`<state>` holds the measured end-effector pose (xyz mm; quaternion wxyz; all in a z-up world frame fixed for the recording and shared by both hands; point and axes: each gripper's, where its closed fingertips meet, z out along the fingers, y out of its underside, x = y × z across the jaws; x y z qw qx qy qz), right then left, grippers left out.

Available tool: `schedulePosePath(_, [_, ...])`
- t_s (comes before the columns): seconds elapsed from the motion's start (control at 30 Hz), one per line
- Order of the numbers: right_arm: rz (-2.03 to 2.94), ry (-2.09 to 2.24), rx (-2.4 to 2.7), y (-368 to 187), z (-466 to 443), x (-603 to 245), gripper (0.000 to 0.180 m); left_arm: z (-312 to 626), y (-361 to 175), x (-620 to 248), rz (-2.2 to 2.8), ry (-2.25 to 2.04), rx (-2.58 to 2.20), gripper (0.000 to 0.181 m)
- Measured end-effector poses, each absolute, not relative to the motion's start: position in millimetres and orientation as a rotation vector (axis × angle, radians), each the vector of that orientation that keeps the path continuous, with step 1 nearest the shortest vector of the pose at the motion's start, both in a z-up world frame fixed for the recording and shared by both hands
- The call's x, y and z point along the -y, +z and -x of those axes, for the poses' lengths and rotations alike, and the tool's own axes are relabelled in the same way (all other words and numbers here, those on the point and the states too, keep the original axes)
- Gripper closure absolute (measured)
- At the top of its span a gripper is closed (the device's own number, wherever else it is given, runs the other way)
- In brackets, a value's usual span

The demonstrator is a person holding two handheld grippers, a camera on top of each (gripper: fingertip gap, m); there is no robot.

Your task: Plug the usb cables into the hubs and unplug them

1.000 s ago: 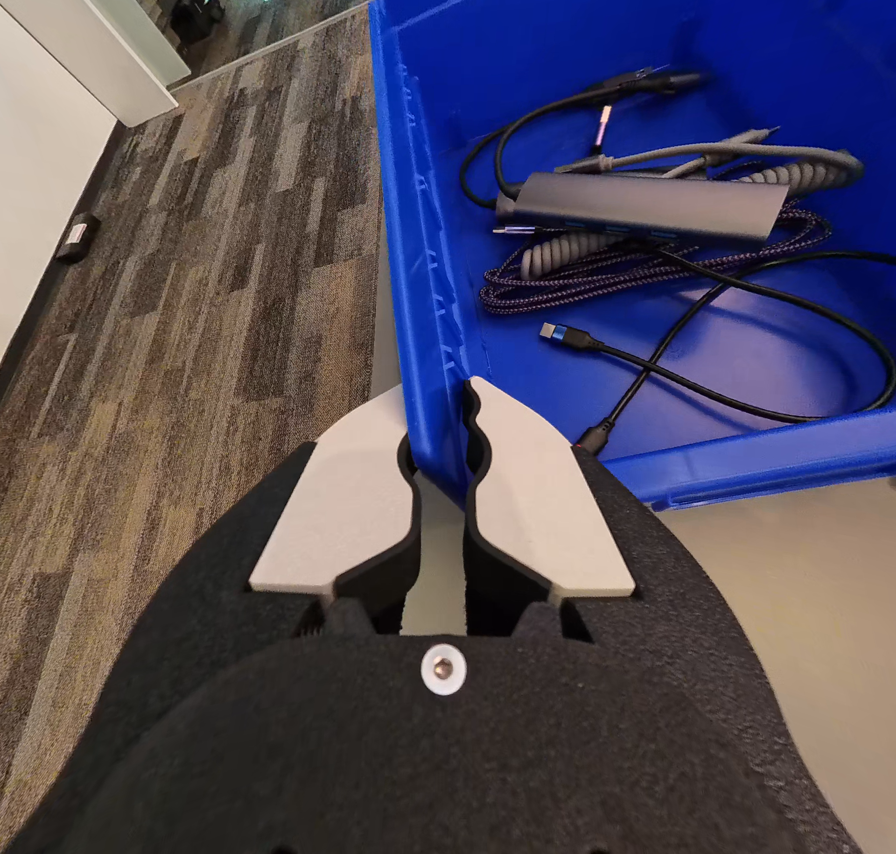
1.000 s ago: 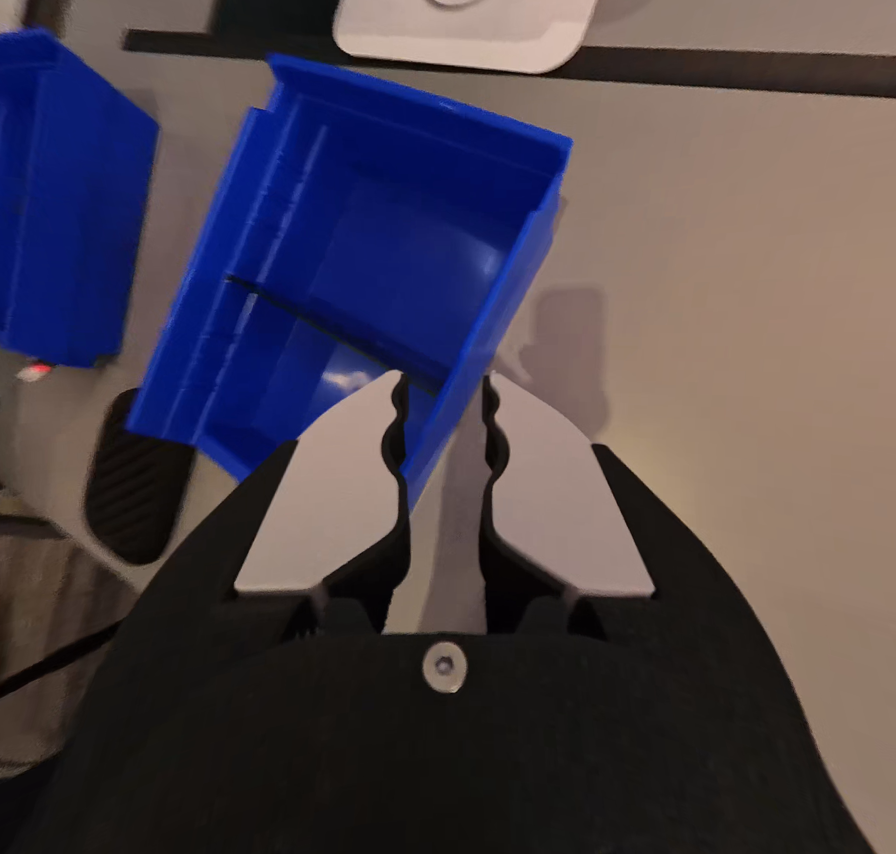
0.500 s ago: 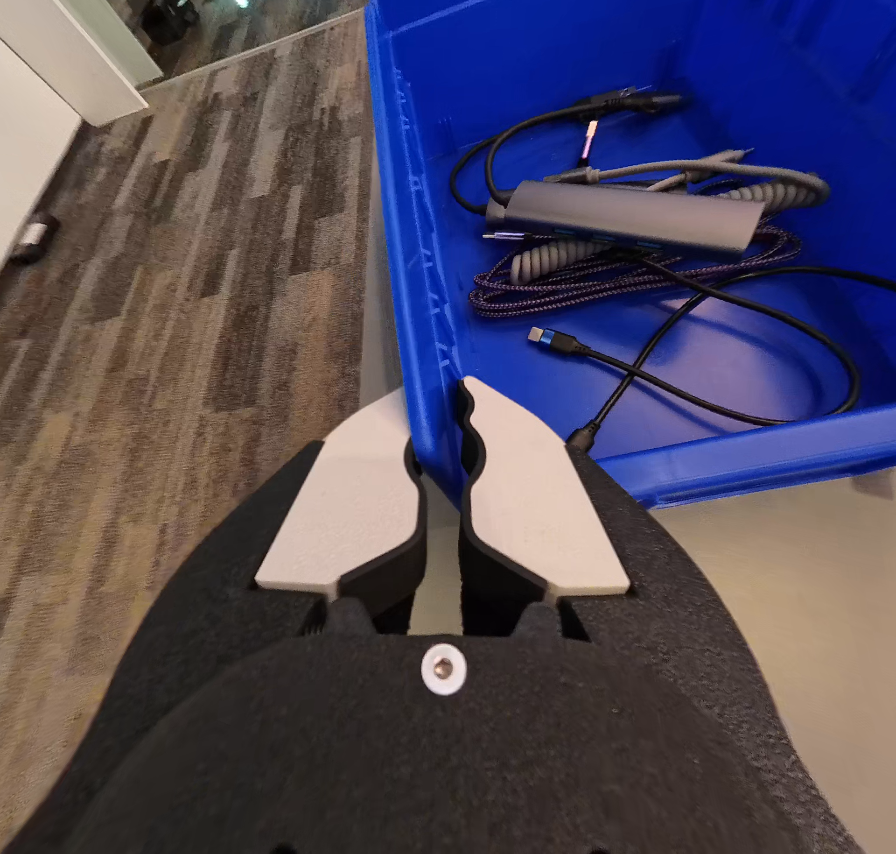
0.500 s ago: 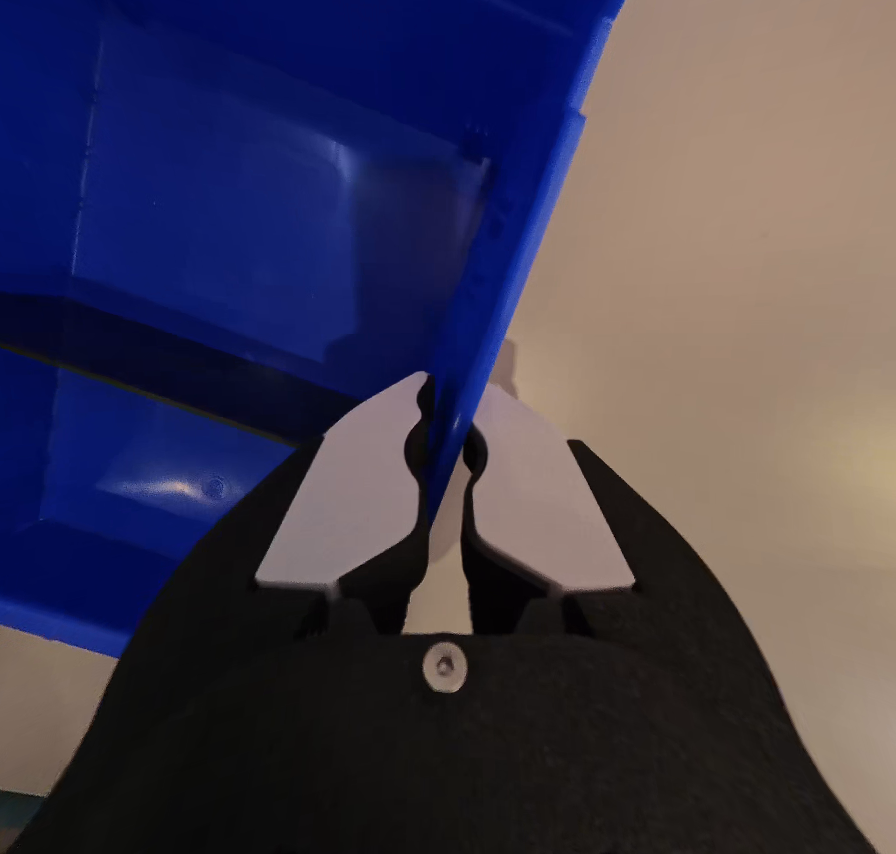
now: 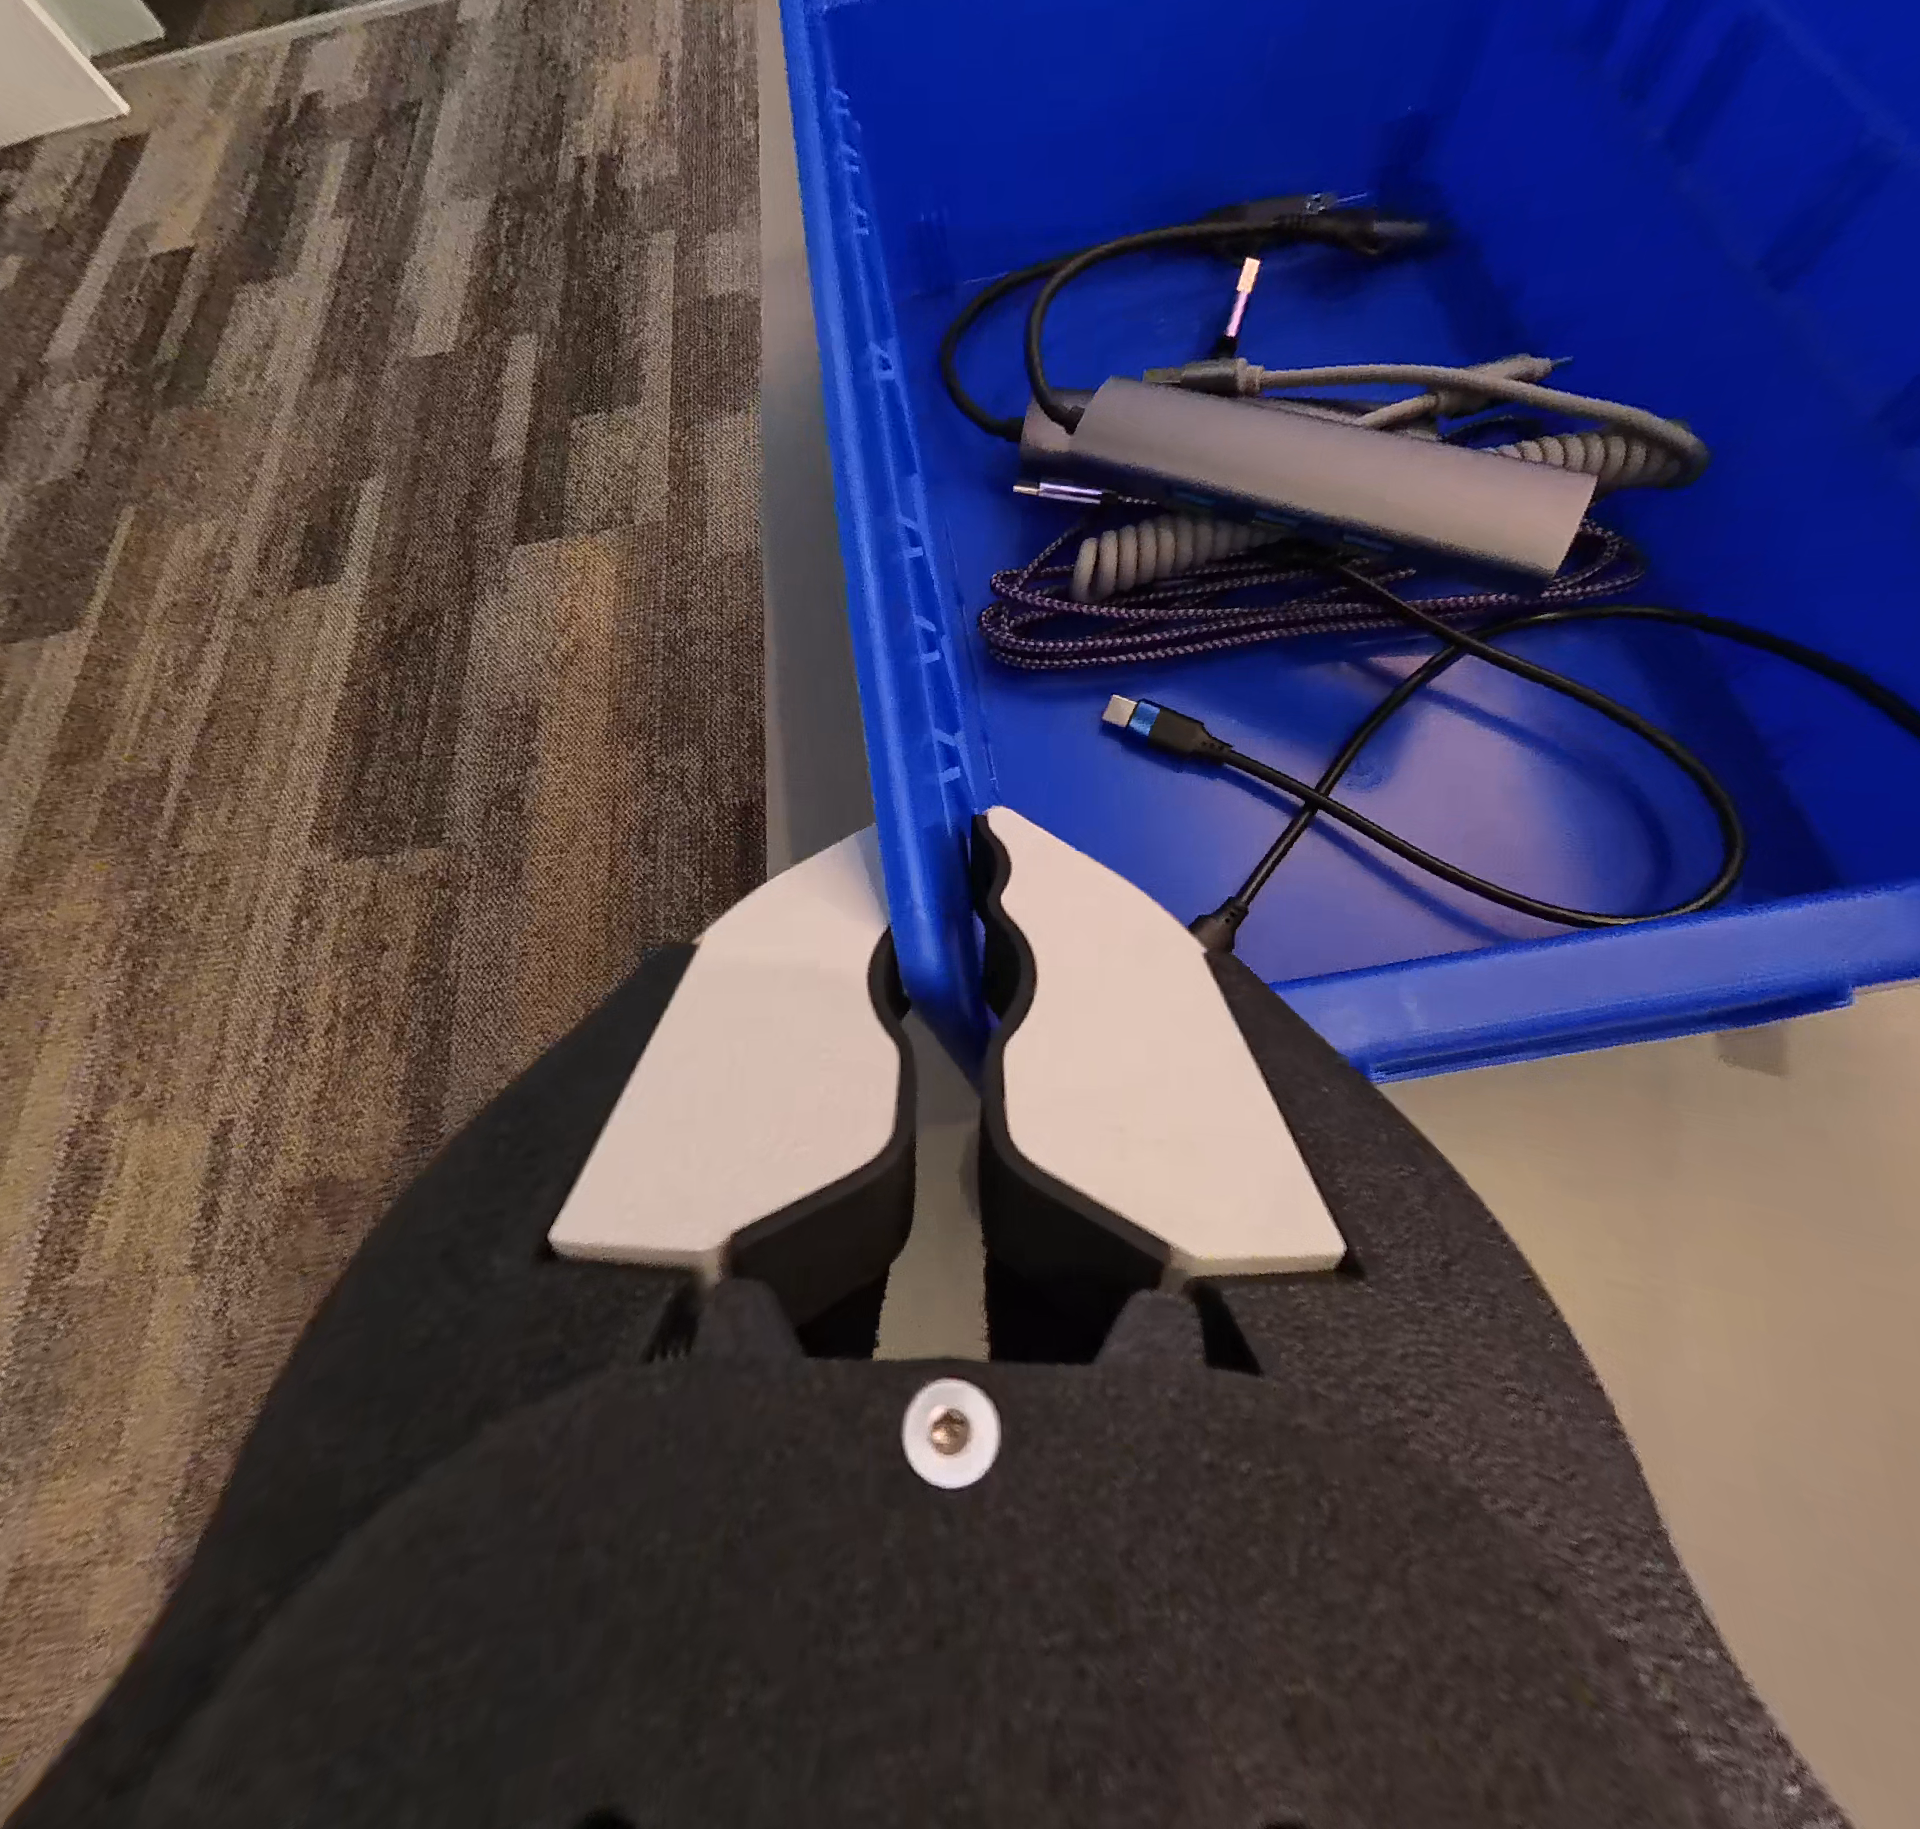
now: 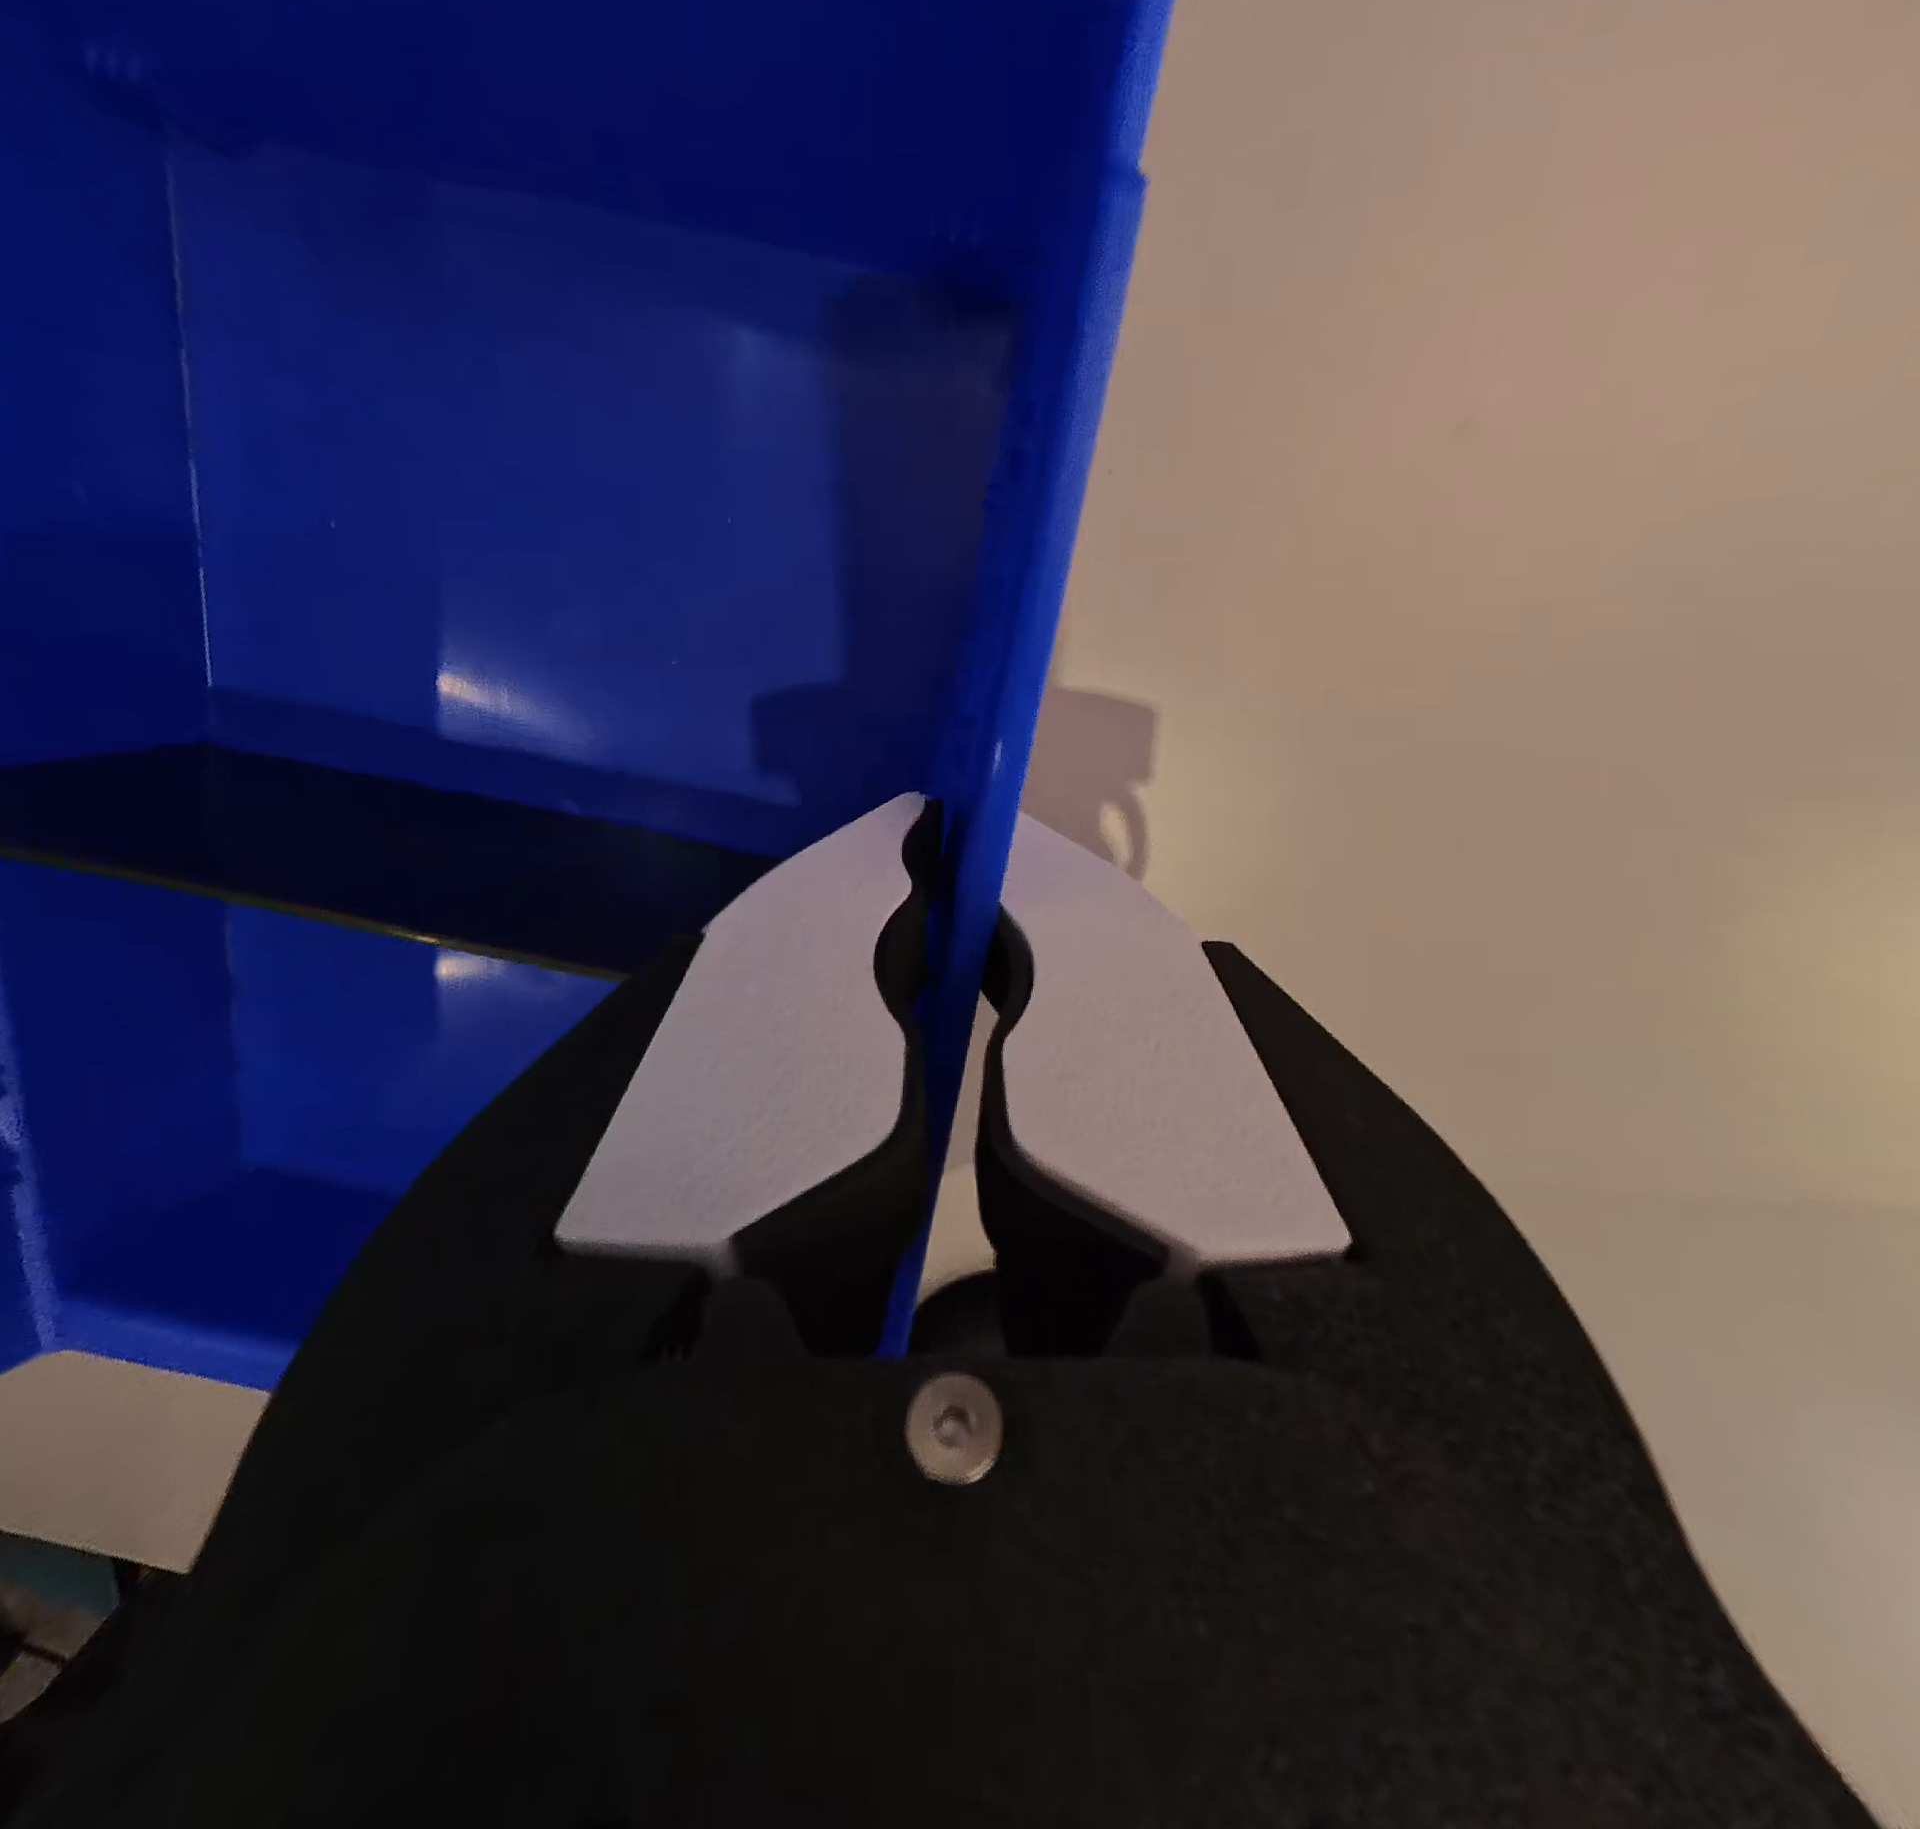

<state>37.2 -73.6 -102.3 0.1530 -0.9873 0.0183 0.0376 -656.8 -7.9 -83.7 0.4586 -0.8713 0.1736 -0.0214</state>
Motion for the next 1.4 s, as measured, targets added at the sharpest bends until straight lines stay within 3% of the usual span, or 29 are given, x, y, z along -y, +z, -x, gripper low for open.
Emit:
schedulePosePath(0.23, [2.846,0.126,-0.026,-102.0,-60.1,66.4,0.176,659.2,-52.1,28.0,1.931,-0.159,-0.221,0.157])
schedulePosePath(0.63, [2.848,0.11,-0.152,-102.8,-149.0,46.3,0.177,673.1,-25.4,130.5,1.947,-0.03,-0.098,0.163])
schedulePosePath(1.4, [2.833,0.085,-0.274,-107.3,-432.4,202.5,0.176,611.4,1.9,153.2,1.942,0.043,-0.163,0.165])
